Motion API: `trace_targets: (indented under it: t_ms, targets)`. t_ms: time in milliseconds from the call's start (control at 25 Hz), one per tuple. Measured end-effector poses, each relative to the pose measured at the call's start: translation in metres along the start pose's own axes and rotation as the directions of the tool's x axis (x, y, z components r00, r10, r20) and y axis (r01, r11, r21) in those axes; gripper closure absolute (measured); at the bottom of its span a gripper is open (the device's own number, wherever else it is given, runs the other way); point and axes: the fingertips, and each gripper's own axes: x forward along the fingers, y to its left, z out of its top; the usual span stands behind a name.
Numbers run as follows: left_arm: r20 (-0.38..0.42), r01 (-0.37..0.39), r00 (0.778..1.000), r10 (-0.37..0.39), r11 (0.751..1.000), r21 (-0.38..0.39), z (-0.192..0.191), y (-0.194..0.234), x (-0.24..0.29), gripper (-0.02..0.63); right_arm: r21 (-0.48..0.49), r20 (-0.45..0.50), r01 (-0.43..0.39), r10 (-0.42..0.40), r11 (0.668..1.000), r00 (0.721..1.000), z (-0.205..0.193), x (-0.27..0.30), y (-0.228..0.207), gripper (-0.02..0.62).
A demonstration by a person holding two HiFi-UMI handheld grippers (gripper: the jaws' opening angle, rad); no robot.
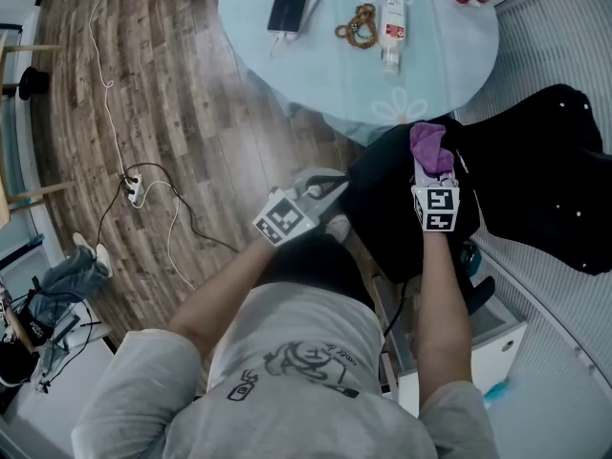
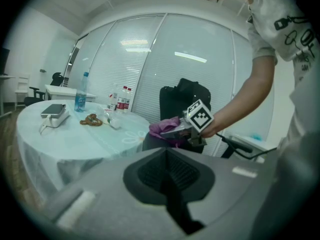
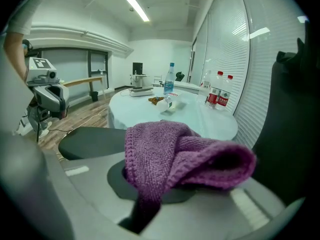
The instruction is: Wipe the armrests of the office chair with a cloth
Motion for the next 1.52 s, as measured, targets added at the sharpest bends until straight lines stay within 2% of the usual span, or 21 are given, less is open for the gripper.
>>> trace_targets:
  t_ms: [440, 720, 800, 880, 920, 960, 1080, 1280, 1400, 1520]
  targets:
    - [-0.017, -0.006, 1.0, 0.006, 1.0, 0.005, -0.003, -0.001, -0.004, 0.604, -0.011, 0.063, -0.065, 0.065, 0.998, 0.996, 0.006, -0.02, 0.1, 0.566]
    - [-0.019, -0.007, 1.0, 0.008, 1.0, 0.012, 0.0, -0.002, -0.001, 0.604, -0.066, 0.075, -0.176, 0.181, 0.982, 0.981, 0.012, -0.034, 0.163, 0.566]
    - [-0.018, -0.007, 1.0, 0.007, 1.0, 0.011, 0.0, -0.003, 0.001, 0.604, -0.112, 0.051, -0.233, 0.24, 0.966, 0.969, 0.008, -0.036, 0.183, 0.563]
    - [-0.017, -0.003, 1.0, 0.004, 1.0, 0.012, 0.0, -0.005, 0.001, 0.604, -0.204, -0.034, -0.322, 0.322, 0.925, 0.946, -0.01, -0.035, 0.213, 0.563]
    - [-0.017, -0.002, 1.0, 0.002, 1.0, 0.012, 0.0, -0.006, 0.001, 0.604, -0.238, -0.074, -0.35, 0.342, 0.906, 0.937, -0.021, -0.035, 0.225, 0.563]
    - [-0.017, -0.001, 1.0, 0.001, 1.0, 0.012, 0.0, -0.007, 0.002, 0.604, -0.241, -0.095, -0.36, 0.347, 0.901, 0.933, -0.029, -0.035, 0.232, 0.563]
    - [-0.013, -0.001, 1.0, 0.001, 1.0, 0.013, 0.003, -0.007, 0.0, 0.604, -0.174, -0.058, -0.333, 0.328, 0.927, 0.943, -0.031, -0.04, 0.232, 0.563]
    - [-0.011, -0.011, 1.0, 0.011, 1.0, 0.01, 0.002, -0.003, -0.006, 0.604, -0.149, 0.054, -0.304, 0.315, 0.941, 0.948, 0.001, -0.045, 0.22, 0.563]
    - [-0.013, -0.013, 1.0, 0.013, 1.0, 0.005, 0.001, -0.002, -0.007, 0.604, -0.138, 0.044, -0.271, 0.279, 0.953, 0.959, 0.005, -0.038, 0.201, 0.563]
    - [-0.012, -0.01, 1.0, 0.01, 1.0, 0.004, 0.001, -0.003, -0.006, 0.604, -0.177, 0.026, -0.282, 0.291, 0.943, 0.956, 0.006, -0.034, 0.19, 0.565]
